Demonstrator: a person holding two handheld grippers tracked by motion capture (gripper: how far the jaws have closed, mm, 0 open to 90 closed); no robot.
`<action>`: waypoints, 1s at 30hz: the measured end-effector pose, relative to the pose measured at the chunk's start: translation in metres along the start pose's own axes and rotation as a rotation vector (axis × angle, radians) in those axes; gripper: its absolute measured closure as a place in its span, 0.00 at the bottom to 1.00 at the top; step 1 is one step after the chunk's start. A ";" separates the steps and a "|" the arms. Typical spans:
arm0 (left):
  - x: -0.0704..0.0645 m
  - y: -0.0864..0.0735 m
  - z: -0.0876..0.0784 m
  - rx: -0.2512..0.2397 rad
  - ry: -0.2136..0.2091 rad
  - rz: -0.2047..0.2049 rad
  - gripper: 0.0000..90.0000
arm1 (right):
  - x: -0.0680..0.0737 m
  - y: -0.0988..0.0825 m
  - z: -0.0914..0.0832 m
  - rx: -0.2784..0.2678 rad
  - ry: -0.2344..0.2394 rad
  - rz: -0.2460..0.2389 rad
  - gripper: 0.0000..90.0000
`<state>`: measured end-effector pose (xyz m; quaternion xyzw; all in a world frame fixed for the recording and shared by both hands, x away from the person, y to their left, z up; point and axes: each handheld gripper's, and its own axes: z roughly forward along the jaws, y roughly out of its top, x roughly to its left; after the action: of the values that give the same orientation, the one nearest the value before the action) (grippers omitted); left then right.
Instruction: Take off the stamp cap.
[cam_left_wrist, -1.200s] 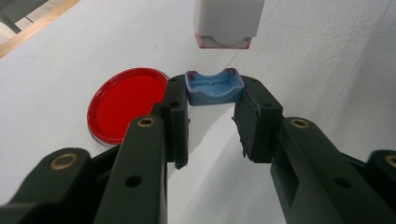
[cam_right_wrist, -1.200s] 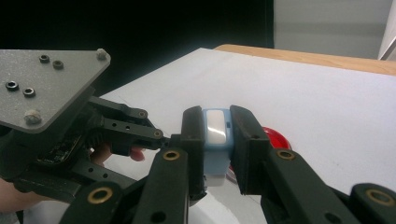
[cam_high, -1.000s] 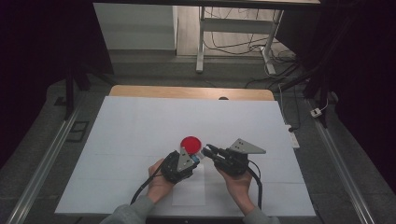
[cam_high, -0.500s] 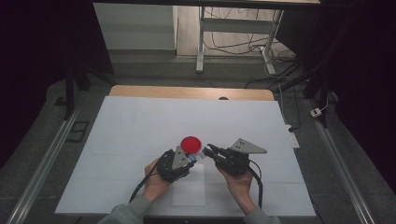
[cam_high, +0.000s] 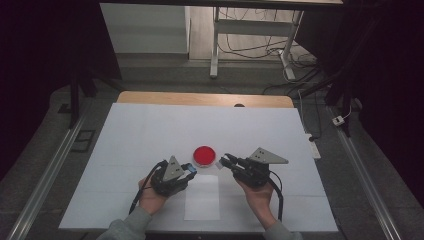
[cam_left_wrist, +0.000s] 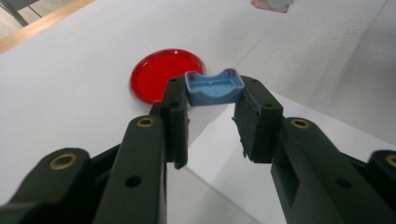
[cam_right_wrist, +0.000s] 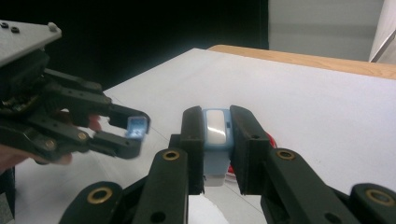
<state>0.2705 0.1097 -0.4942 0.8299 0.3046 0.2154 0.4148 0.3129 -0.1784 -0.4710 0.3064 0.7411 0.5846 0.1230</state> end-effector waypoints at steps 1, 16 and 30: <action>0.001 -0.001 -0.003 -0.002 0.005 -0.005 0.73 | 0.000 0.000 0.000 0.000 -0.001 -0.003 0.84; 0.020 -0.026 -0.032 -0.016 0.044 -0.087 0.73 | -0.007 0.003 -0.008 -0.008 -0.008 -0.007 0.84; 0.033 -0.056 -0.058 -0.010 0.101 -0.161 0.73 | -0.013 0.005 -0.014 -0.015 -0.024 -0.008 0.84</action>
<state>0.2408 0.1909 -0.5040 0.7888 0.3895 0.2244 0.4192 0.3175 -0.1963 -0.4642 0.3094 0.7366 0.5857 0.1365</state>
